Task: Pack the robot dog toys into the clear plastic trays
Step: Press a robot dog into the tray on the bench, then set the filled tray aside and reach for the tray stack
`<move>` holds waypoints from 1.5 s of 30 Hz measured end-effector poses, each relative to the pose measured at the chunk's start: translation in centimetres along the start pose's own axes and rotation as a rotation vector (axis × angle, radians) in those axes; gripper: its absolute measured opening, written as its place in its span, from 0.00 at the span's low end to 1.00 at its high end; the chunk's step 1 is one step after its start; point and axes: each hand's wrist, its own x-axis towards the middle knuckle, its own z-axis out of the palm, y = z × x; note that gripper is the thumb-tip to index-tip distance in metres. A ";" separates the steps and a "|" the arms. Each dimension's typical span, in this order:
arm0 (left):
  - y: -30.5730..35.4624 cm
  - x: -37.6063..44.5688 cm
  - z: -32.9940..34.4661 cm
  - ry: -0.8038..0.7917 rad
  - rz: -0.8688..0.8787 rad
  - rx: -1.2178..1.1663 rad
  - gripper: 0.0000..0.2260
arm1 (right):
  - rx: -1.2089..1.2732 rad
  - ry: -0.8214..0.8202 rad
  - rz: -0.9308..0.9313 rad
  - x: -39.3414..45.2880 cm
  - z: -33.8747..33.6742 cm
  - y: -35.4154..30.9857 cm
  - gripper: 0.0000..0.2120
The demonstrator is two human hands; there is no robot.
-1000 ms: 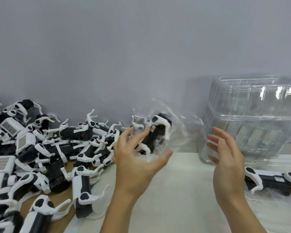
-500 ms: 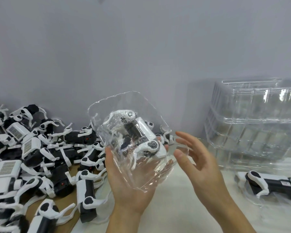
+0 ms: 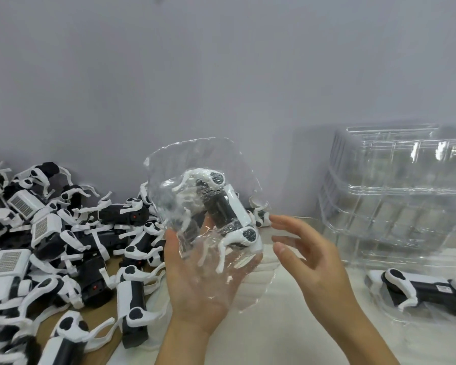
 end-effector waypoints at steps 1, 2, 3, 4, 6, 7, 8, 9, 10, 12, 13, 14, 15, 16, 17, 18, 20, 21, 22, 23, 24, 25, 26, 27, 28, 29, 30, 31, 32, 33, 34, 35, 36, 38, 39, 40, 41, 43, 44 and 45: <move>0.2 0.1 0.0 -0.057 0.018 0.011 0.36 | -0.056 0.018 0.013 0.0 -0.1 0.3 0.16; 0.4 0.1 0.0 -0.124 0.036 0.059 0.32 | -0.110 0.041 0.021 0.1 -0.3 0.5 0.18; 0.6 0.0 0.0 -0.149 0.049 0.171 0.28 | -0.148 0.069 0.020 0.1 -0.5 0.5 0.18; 1.0 0.1 -0.1 -0.191 0.081 0.287 0.26 | -0.164 0.104 0.009 0.2 -0.9 0.4 0.18; 1.8 0.3 -0.3 -0.320 0.203 0.664 0.24 | -0.158 0.208 -0.027 0.6 -1.8 -0.1 0.18; 2.2 0.4 -0.3 -0.393 0.267 0.899 0.25 | -0.146 0.276 -0.046 0.9 -2.4 -0.4 0.17; 2.4 0.4 -0.3 -0.425 0.306 1.119 0.27 | -0.128 0.349 -0.064 1.0 -2.9 -0.8 0.18; 2.5 0.4 -0.3 -0.408 0.309 1.298 0.29 | -0.105 0.420 -0.078 1.2 -3.4 -1.2 0.18; 2.5 0.4 -0.3 -0.362 0.292 1.470 0.32 | -0.084 0.482 -0.090 1.3 -3.8 -1.5 0.18; 2.0 0.0 -0.2 -0.327 0.204 1.786 0.37 | -0.083 0.555 -0.117 1.4 -4.3 -1.9 0.18; 1.4 -0.2 0.2 -0.341 0.168 1.926 0.39 | -0.099 0.565 -0.125 1.4 -4.4 -2.1 0.18; 0.7 -0.3 0.4 -0.377 0.150 2.023 0.41 | -0.115 0.564 -0.128 1.4 -4.4 -2.1 0.17; -0.1 -0.4 0.7 -0.420 0.139 2.058 0.42 | -0.125 0.556 -0.127 1.4 -4.2 -2.1 0.17; -0.8 -0.5 1.0 -0.463 0.150 2.056 0.44 | -0.128 0.541 -0.124 1.3 -4.0 -2.0 0.18; -1.3 -0.6 1.3 -0.504 0.175 2.032 0.46 | -0.128 0.523 -0.119 1.3 -3.7 -1.9 0.18; -1.7 -0.7 1.5 -0.536 0.213 1.994 0.46 | -0.128 0.509 -0.113 1.2 -3.5 -1.8 0.18; -1.8 -0.7 1.9 -0.497 0.263 1.897 0.40 | -0.121 0.499 -0.107 1.2 -3.1 -1.7 0.19; -1.6 -0.5 2.0 -0.418 0.290 1.861 0.33 | -0.117 0.498 -0.107 1.2 -3.1 -1.7 0.19; -1.3 -0.2 2.0 -0.303 0.333 1.849 0.27 | -0.117 0.498 -0.106 1.2 -3.1 -1.6 0.19; -0.9 0.0 2.0 -0.157 0.378 1.852 0.22 | -0.118 0.498 -0.104 1.2 -3.1 -1.6 0.19; -0.4 0.3 1.8 -0.012 0.388 1.862 0.20 | -0.119 0.498 -0.103 1.2 -3.2 -1.6 0.20; 0.2 0.5 1.6 0.096 0.332 1.877 0.21 | -0.119 0.498 -0.102 1.2 -3.3 -1.6 0.20; 0.6 0.5 1.4 0.149 0.224 1.894 0.24 | -0.118 0.498 -0.099 1.2 -3.3 -1.5 0.20; 0.9 0.5 1.1 0.153 0.102 1.894 0.25 | -0.117 0.496 -0.095 1.2 -3.3 -1.4 0.21; 1.0 0.5 0.9 0.129 0.000 1.865 0.24 | -0.114 0.493 -0.089 1.2 -3.3 -1.4 0.20; 1.0 0.4 0.6 0.111 -0.064 1.813 0.21 | -0.111 0.488 -0.084 1.2 -3.3 -1.3 0.20; 1.1 0.3 0.5 0.112 -0.081 1.756 0.18 | -0.110 0.484 -0.081 1.1 -3.2 -1.3 0.20; 1.1 0.4 0.2 0.131 -0.063 1.710 0.15 | -0.110 0.482 -0.078 1.1 -3.2 -1.3 0.20; 1.2 0.5 0.1 0.162 -0.034 1.682 0.13 | -0.110 0.482 -0.077 1.1 -3.2 -1.2 0.20; 1.3 0.6 0.1 0.200 -0.003 1.669 0.12 | -0.108 0.483 -0.077 1.1 -3.3 -1.2 0.20; 1.5 0.6 0.1 0.241 0.029 1.665 0.12 | -0.105 0.484 -0.076 1.1 -3.3 -1.2 0.20; 1.6 0.6 0.2 0.272 0.058 1.658 0.12 | -0.103 0.484 -0.075 1.1 -3.3 -1.3 0.21; 1.6 0.5 0.4 0.286 0.081 1.648 0.13 | -0.101 0.485 -0.074 1.1 -3.3 -1.3 0.21; 1.4 0.4 0.6 0.258 0.100 1.640 0.12 | -0.099 0.484 -0.071 1.1 -3.2 -1.3 0.21; 1.2 0.3 0.8 0.228 0.101 1.638 0.10 | -0.098 0.483 -0.070 1.1 -3.1 -1.3 0.21; 0.9 0.3 1.0 0.192 0.097 1.623 0.09 | -0.097 0.481 -0.069 1.1 -3.1 -1.4 0.21; 0.5 0.3 1.2 0.151 0.087 1.595 0.08 | -0.096 0.479 -0.066 1.1 -3.0 -1.4 0.21; -0.4 0.2 1.6 0.070 0.070 1.531 0.08 | -0.093 0.476 -0.060 1.0 -3.0 -1.5 0.21; -0.8 0.3 1.7 0.043 0.072 1.513 0.08 | -0.094 0.477 -0.059 1.0 -3.0 -1.5 0.21; -1.1 0.4 1.7 0.028 0.076 1.506 0.08 | -0.096 0.477 -0.058 1.0 -3.0 -1.5 0.21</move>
